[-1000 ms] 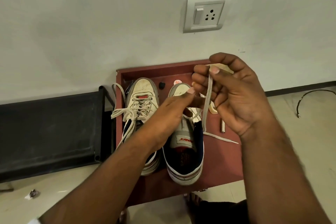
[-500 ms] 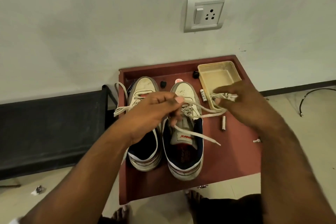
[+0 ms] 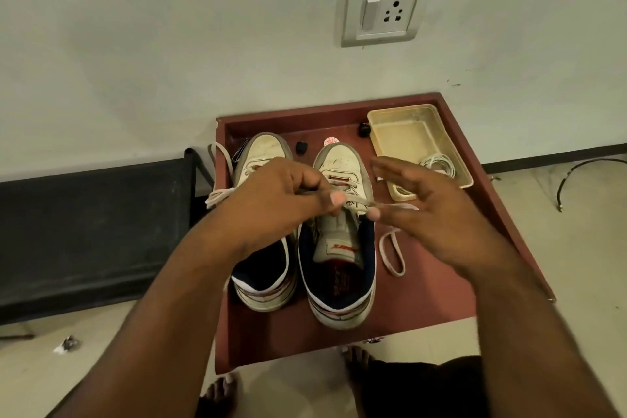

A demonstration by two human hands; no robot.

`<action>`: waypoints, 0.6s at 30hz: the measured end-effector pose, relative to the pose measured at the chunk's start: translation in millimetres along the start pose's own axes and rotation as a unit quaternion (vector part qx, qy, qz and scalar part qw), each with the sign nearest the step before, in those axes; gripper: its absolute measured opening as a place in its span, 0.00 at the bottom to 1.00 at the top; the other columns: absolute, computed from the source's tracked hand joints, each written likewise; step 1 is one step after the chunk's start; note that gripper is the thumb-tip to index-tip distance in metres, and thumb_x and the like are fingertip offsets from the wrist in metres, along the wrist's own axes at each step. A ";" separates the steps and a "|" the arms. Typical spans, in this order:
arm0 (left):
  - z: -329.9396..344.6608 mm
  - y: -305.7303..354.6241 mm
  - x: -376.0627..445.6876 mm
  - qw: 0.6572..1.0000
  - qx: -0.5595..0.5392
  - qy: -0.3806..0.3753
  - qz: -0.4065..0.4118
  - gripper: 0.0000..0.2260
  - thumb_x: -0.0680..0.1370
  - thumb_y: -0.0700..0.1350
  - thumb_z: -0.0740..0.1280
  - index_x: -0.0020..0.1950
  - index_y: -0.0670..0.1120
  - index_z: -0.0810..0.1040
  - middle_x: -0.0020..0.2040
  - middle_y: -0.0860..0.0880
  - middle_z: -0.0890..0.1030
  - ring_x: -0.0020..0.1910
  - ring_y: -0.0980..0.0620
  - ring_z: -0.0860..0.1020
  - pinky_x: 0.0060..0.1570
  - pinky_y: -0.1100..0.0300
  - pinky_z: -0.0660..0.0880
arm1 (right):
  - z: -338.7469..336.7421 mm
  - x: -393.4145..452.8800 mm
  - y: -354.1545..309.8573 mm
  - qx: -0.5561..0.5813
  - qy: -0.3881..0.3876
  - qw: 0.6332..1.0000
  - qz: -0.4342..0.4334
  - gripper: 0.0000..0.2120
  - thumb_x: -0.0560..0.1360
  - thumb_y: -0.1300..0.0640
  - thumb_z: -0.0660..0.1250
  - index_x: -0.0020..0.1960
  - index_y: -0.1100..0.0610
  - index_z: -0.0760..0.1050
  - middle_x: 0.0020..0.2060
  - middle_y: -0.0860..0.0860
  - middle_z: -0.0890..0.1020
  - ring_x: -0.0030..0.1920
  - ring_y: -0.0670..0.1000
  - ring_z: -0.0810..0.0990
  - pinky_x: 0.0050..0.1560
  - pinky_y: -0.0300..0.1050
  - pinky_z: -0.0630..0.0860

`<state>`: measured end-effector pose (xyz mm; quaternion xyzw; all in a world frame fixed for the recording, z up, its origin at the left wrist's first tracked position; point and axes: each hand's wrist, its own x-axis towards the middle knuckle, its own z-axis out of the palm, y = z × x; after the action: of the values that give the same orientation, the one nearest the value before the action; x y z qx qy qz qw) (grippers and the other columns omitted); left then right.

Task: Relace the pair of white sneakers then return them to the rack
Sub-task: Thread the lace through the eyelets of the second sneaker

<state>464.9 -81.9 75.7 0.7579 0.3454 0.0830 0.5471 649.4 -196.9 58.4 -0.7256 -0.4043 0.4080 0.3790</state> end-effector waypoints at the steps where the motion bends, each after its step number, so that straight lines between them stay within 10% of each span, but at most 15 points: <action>1: 4.9 1.9 2.0 1.000 0.004 0.001 0.004 0.10 0.75 0.52 0.71 0.41 0.47 0.85 0.37 0.43 0.83 0.40 0.39 0.80 0.42 0.48 0.77 | 10.8 2.8 -0.3 0.057 -0.028 0.998 -0.021 0.25 0.69 0.63 0.75 0.62 0.46 0.77 0.53 0.44 0.84 0.53 0.39 0.80 0.54 0.37 0.76; 6: 6.4 -9.7 7.6 0.996 0.033 0.078 -0.015 0.04 0.76 0.48 0.72 0.43 0.51 0.86 0.30 0.54 0.80 0.29 0.59 0.75 0.36 0.61 0.73 | 8.7 17.1 5.9 0.034 0.030 0.999 -0.031 0.09 0.69 0.65 0.75 0.47 0.56 0.84 0.40 0.52 0.86 0.44 0.55 0.85 0.51 0.53 0.80; 11: 23.1 -15.6 15.8 0.991 0.098 0.081 -0.030 0.02 0.73 0.54 0.73 0.42 0.59 0.85 0.39 0.59 0.84 0.44 0.58 0.81 0.58 0.43 0.74 | 19.9 20.7 5.2 0.057 -0.051 0.996 -0.040 0.20 0.70 0.64 0.75 0.59 0.49 0.80 0.49 0.47 0.86 0.52 0.43 0.83 0.55 0.43 0.79; 18: 32.0 -7.6 14.5 0.926 0.331 0.162 -0.087 0.09 0.75 0.60 0.69 0.48 0.56 0.84 0.50 0.56 0.81 0.58 0.52 0.74 0.66 0.47 0.61 | 20.5 30.1 9.4 -0.204 0.159 0.965 -0.041 0.03 0.75 0.58 0.69 0.46 0.50 0.81 0.38 0.46 0.83 0.40 0.48 0.81 0.45 0.47 0.79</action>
<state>488.5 -96.5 52.9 0.8392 0.5015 0.0376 0.2069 643.8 -169.1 33.7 -0.8258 -0.4429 0.1809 0.2987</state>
